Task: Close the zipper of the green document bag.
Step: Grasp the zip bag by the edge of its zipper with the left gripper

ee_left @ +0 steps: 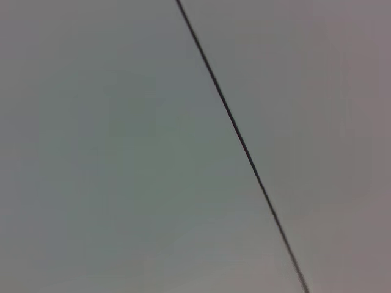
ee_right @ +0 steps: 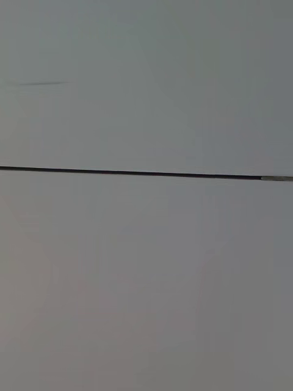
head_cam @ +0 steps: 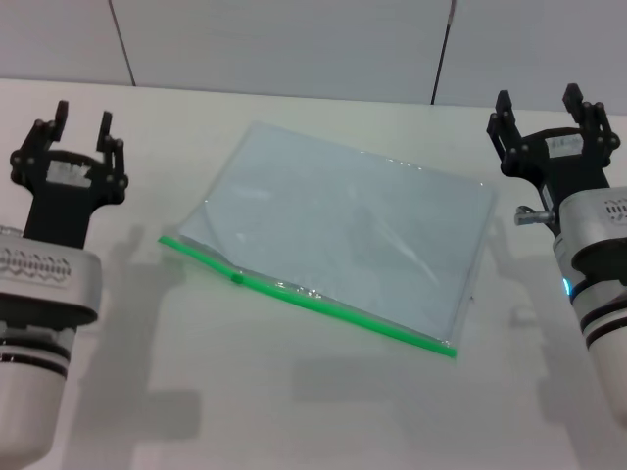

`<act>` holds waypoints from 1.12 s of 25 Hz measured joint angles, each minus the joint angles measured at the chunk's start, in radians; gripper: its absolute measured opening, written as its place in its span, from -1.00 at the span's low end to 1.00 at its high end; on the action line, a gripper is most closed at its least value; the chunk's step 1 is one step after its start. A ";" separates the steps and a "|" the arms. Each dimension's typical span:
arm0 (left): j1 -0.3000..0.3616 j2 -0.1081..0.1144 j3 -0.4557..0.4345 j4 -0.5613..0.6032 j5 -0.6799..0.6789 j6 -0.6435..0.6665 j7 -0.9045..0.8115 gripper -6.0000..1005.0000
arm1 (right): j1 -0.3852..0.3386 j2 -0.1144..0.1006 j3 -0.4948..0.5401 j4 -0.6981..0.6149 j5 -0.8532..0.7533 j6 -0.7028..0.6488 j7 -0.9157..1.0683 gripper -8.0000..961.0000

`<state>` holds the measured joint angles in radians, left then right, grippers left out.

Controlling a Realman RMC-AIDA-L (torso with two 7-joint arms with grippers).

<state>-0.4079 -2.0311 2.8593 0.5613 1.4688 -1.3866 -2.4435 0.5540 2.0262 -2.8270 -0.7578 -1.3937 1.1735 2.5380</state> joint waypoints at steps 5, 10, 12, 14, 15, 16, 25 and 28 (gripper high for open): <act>0.039 -0.002 -0.001 0.025 -0.010 -0.007 0.149 -0.17 | -0.001 0.000 0.000 0.000 0.002 0.000 -0.002 0.58; 0.061 -0.003 -0.002 0.052 -0.031 -0.050 0.308 -0.16 | -0.004 0.000 0.000 0.000 0.004 0.000 -0.002 0.58; 0.062 -0.003 -0.002 0.056 -0.037 -0.062 0.384 -0.16 | -0.003 0.000 0.000 0.000 0.004 0.000 -0.002 0.58; 0.061 -0.003 -0.002 0.057 -0.038 -0.064 0.461 -0.15 | -0.002 0.000 0.000 0.000 0.004 0.000 -0.002 0.58; 0.061 -0.003 -0.001 0.057 -0.038 -0.062 0.501 -0.15 | -0.001 0.000 0.000 0.000 0.004 0.000 -0.002 0.58; 0.060 -0.004 -0.001 0.058 -0.038 -0.058 0.540 -0.15 | 0.000 0.000 0.000 0.000 0.004 0.000 -0.002 0.58; 0.053 -0.008 0.000 0.066 -0.026 0.026 0.811 -0.13 | 0.001 0.000 0.005 0.000 0.004 -0.002 -0.002 0.58; 0.052 -0.008 0.000 0.080 -0.005 0.049 0.863 -0.13 | -0.001 0.000 0.007 0.000 0.005 -0.002 0.000 0.58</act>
<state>-0.3554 -2.0389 2.8594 0.6409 1.4641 -1.3376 -1.5808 0.5534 2.0264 -2.8204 -0.7578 -1.3888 1.1719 2.5380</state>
